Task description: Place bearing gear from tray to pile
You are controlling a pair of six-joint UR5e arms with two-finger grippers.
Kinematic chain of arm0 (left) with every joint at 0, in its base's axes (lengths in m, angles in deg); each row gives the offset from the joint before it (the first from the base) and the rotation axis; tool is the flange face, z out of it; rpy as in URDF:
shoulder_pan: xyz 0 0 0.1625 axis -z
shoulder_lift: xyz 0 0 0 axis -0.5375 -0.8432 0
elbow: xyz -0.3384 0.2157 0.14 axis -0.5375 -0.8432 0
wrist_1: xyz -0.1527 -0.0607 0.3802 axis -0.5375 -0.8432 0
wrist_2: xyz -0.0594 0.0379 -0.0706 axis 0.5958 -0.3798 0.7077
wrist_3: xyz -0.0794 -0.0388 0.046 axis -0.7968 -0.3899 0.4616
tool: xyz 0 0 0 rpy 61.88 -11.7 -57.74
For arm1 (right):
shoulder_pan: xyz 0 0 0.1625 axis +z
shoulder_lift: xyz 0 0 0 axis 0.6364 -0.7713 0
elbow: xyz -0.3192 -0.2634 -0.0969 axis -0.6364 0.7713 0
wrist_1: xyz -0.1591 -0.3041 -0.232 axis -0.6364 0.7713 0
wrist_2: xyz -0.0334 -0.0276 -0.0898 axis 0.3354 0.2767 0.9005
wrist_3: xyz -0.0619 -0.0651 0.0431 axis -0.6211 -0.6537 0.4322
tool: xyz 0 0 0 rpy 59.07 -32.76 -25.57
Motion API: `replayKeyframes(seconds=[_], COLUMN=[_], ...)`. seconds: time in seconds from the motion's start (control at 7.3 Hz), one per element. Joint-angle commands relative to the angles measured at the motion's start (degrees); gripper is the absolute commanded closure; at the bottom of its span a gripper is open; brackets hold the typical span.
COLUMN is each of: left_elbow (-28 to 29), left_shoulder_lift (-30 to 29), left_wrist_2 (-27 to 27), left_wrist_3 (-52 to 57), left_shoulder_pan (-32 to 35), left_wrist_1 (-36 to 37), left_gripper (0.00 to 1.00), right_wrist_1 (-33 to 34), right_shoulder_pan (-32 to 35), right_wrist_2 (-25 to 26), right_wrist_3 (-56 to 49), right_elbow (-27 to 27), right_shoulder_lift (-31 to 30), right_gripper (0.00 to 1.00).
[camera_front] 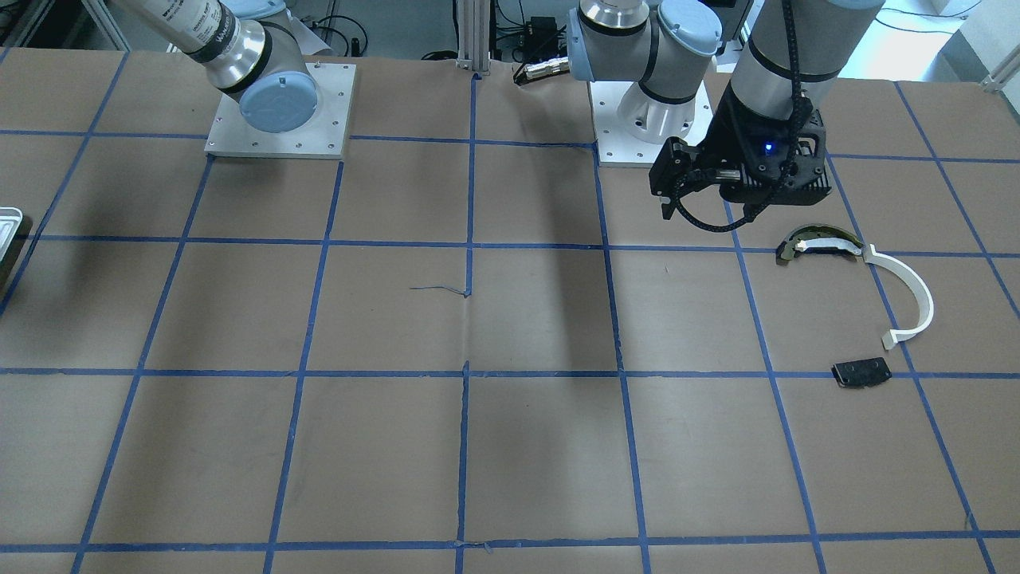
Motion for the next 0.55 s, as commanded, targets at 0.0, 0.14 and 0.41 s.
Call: replayKeyframes(seconds=[0.0,0.14,0.41], left_elbow=[0.0,0.0,0.0], left_shoulder_lift=[0.1,0.1,-0.1], left_wrist_2=[0.0,0.1,0.2], left_wrist_3=[0.0,0.0,0.0], left_shoulder_pan=[0.0,0.0,0.0], left_wrist_1=[0.0,0.0,0.0], left_gripper=[0.0,0.0,0.0], right_wrist_1=[-0.4,-0.9,-9.1], right_shoulder_pan=[0.0,0.4,4.0], right_wrist_2=[0.2,-0.4,-0.2], right_wrist_3=[0.1,-0.2,0.9], right_elbow=[0.6,0.5,0.0], right_shoulder_lift=[-1.1,-3.1,-13.6], right_gripper=[0.96,0.95,0.94])
